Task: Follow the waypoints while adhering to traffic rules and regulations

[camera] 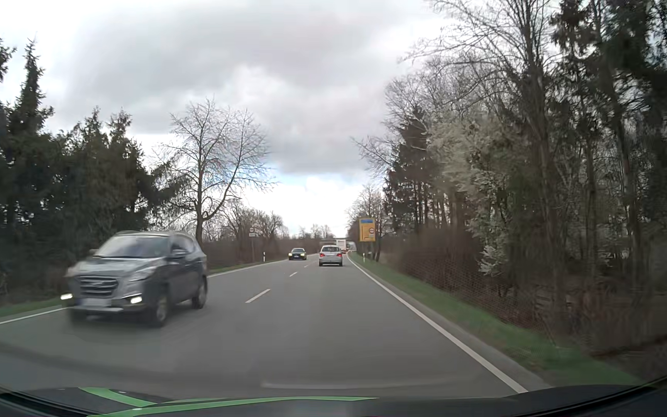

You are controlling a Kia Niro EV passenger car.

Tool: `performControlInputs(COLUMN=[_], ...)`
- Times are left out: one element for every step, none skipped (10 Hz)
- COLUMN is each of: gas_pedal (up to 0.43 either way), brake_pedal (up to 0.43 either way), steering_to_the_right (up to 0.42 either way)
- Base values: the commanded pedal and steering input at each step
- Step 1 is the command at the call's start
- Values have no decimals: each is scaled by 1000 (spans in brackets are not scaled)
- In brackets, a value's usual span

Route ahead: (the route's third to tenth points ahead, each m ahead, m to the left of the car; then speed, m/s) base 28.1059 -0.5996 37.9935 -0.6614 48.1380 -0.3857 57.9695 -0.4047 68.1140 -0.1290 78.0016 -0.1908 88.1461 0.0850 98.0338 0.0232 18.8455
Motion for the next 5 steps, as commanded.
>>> performControlInputs(gas_pedal=[157, 157, 157, 157, 157], brake_pedal=[0, 0, 0, 0, 0], steering_to_the_right=[1, 1, 1, 1, 1])
